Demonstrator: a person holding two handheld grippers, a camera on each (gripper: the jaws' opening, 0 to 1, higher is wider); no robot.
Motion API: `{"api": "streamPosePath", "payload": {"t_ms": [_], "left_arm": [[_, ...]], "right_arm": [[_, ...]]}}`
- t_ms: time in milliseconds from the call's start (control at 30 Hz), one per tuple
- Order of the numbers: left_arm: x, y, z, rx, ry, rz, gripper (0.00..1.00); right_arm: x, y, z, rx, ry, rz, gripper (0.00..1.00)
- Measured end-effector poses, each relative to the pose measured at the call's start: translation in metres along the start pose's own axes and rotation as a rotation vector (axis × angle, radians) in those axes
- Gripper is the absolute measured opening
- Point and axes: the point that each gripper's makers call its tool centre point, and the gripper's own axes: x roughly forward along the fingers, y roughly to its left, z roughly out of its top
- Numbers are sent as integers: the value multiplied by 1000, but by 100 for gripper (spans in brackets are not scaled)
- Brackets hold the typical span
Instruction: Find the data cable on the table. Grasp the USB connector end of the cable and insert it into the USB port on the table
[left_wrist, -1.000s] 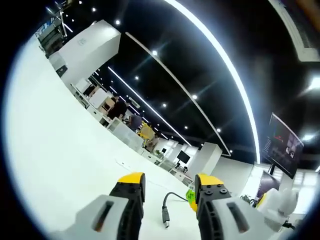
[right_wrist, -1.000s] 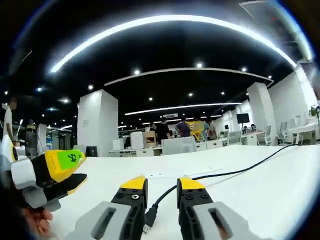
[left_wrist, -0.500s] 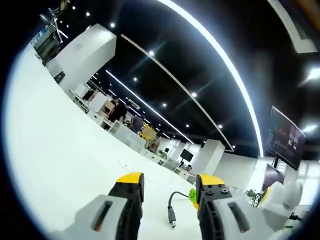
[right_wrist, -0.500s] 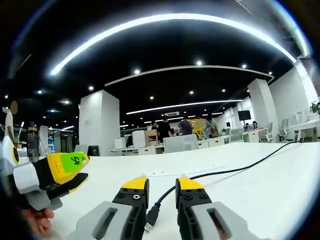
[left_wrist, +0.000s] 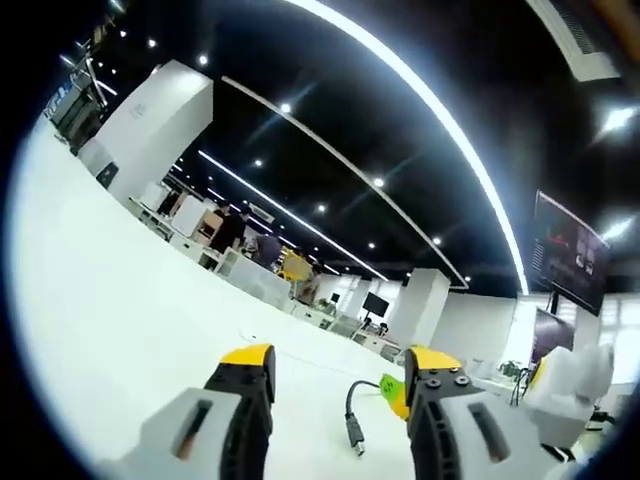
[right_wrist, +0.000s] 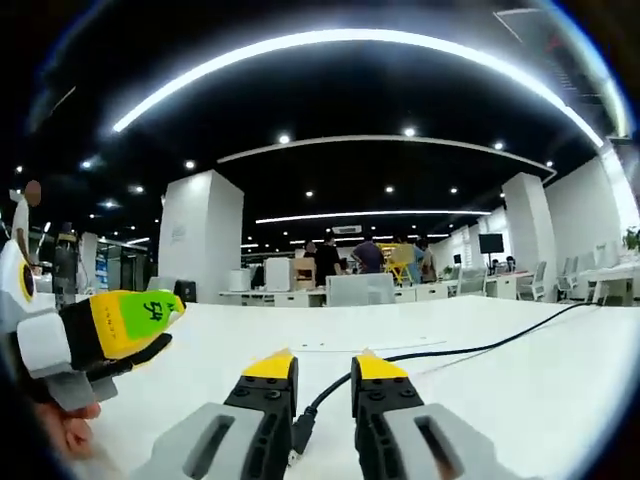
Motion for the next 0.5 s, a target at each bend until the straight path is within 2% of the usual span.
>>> {"api": "streamPosePath", "payload": {"t_ms": [100,200,367,500], "left_arm": [[0,1,0,8,2,6,55],[0,1,0,14,3,6,56],[0,0,0,28,4,6,58],[1,-3,-1,12,2,-11,53]], "right_arm": [[-1,0,0,19,-2,1,23],[-1,-3,4,85,-20,5,23],[-4,-3,4,78,-23,-7,24],[-3,-2,7,100,-43,-1,25]]}}
